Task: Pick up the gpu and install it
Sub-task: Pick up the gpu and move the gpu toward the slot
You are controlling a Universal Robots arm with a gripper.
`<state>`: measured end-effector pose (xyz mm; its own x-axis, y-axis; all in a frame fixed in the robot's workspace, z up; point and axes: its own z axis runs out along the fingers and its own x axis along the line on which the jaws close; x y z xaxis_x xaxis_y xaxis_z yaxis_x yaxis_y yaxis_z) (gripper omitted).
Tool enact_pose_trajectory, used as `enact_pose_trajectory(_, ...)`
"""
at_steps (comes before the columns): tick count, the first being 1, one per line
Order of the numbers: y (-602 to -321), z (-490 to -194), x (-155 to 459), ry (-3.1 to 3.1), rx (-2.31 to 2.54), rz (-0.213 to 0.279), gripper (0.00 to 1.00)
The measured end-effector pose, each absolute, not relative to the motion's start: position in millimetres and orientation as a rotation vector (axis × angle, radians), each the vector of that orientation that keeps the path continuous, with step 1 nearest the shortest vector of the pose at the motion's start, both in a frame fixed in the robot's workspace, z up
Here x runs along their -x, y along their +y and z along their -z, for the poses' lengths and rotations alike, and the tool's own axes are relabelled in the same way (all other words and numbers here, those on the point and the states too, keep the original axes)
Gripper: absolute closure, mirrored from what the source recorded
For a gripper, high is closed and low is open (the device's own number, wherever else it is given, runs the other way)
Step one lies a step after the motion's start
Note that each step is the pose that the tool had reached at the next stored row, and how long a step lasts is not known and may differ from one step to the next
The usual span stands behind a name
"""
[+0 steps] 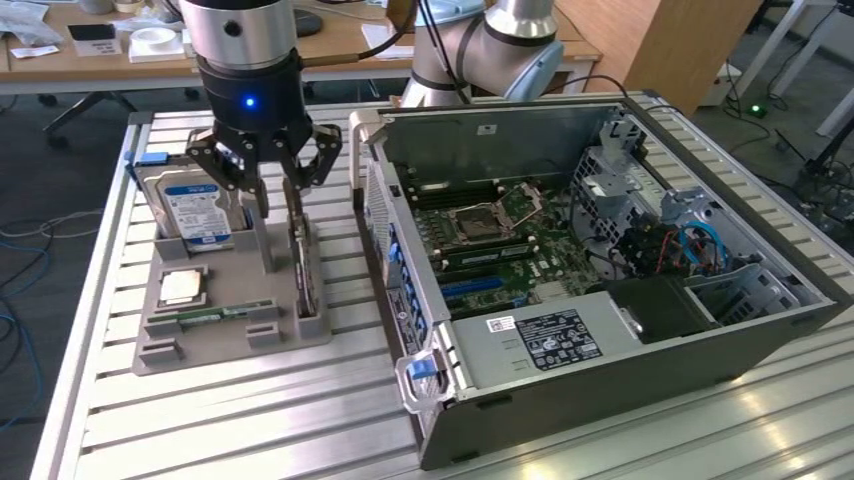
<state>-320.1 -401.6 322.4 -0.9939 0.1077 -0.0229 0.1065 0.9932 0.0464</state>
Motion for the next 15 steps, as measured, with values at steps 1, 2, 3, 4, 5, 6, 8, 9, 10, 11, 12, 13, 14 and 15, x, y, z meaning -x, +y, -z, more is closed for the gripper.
enact_pose_trajectory(1,-401.6,-322.4,320.0,3.111,-0.167,-0.070,0.58)
enact_pose_trajectory(2,-401.6,-322.4,320.1,3.111,-0.167,-0.070,0.58)
enact_pose_trajectory(3,-401.6,-322.4,320.1,3.111,-0.167,-0.070,0.58)
enact_pose_trajectory(4,-401.6,-322.3,320.0,3.111,-0.167,-0.070,0.58)
enact_pose_trajectory(5,-401.6,-322.3,320.1,3.111,-0.167,-0.070,0.58)
enact_pose_trajectory(6,-401.6,-322.3,320.0,3.111,-0.167,-0.070,0.58)
enact_pose_trajectory(8,-401.6,-322.3,320.0,3.111,-0.167,-0.070,0.58)
enact_pose_trajectory(9,-401.6,-322.3,320.1,3.111,-0.167,-0.070,0.58)
enact_pose_trajectory(10,-401.6,-322.3,320.0,3.111,-0.167,-0.070,0.58)
enact_pose_trajectory(11,-401.5,-321.9,320.0,3.111,-0.167,-0.071,0.58)
enact_pose_trajectory(12,-401.5,-321.0,320.0,3.110,-0.167,-0.071,0.58)
enact_pose_trajectory(13,-401.6,-320.0,320.0,3.111,-0.167,-0.071,0.58)
enact_pose_trajectory(14,-401.5,-318.7,320.0,3.111,-0.167,-0.071,0.58)
enact_pose_trajectory(15,-401.6,-317.2,320.0,3.111,-0.167,-0.070,0.58)
